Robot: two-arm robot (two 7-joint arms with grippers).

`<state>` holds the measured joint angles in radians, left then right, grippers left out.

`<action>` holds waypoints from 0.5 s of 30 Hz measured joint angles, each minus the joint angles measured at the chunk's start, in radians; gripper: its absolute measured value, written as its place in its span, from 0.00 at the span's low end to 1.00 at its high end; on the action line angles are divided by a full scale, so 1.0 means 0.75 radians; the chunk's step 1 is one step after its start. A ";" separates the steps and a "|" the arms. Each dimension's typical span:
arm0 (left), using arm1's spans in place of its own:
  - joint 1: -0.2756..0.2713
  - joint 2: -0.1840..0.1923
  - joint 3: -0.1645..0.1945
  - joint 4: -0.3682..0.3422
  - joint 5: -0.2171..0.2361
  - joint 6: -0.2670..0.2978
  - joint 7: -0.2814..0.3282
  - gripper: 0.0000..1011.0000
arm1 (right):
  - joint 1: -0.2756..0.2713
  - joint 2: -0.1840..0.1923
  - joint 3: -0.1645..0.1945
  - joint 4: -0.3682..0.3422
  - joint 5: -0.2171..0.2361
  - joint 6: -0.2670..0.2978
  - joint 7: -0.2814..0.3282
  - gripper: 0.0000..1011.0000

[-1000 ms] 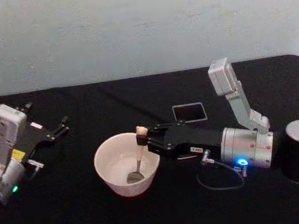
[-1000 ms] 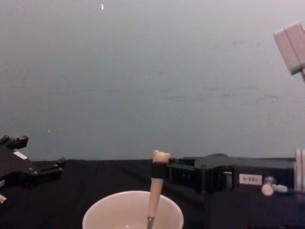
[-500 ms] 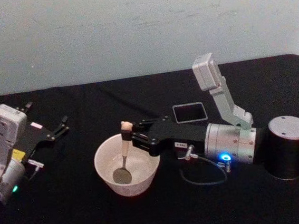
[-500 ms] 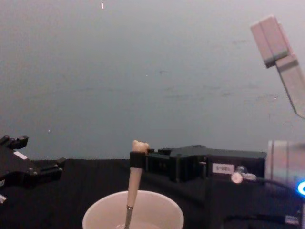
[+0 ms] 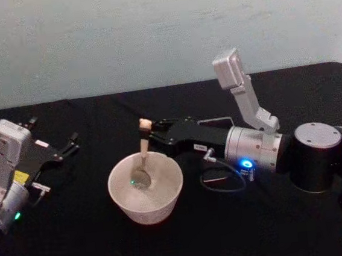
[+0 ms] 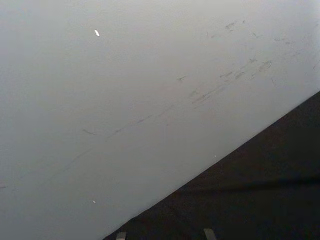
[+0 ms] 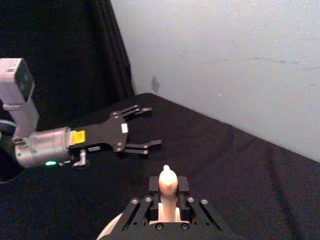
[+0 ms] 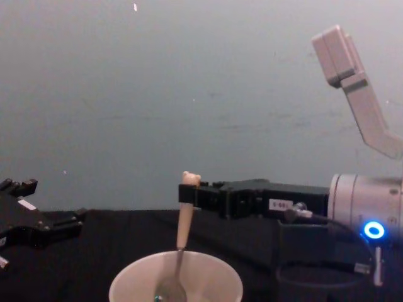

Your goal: Pick up the stirring spoon with one hand, stir inside the cup, then place it back in its original position.

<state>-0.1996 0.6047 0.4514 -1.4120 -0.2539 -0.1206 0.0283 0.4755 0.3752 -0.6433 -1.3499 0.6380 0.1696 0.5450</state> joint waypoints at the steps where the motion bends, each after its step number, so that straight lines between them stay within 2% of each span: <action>1: 0.000 0.000 0.000 0.000 0.000 0.000 0.000 0.99 | 0.001 0.001 0.003 0.001 -0.001 0.000 -0.001 0.22; 6: 0.000 0.000 0.000 0.000 0.000 0.000 0.000 0.99 | -0.006 0.023 0.022 -0.006 -0.004 0.000 0.003 0.22; 15: 0.000 0.000 0.000 0.000 0.000 0.000 0.000 0.99 | -0.062 0.121 0.056 -0.103 0.019 0.016 0.050 0.22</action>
<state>-0.1995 0.6047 0.4514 -1.4120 -0.2539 -0.1206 0.0283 0.4293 0.4658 -0.6015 -1.4271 0.6521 0.1817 0.5827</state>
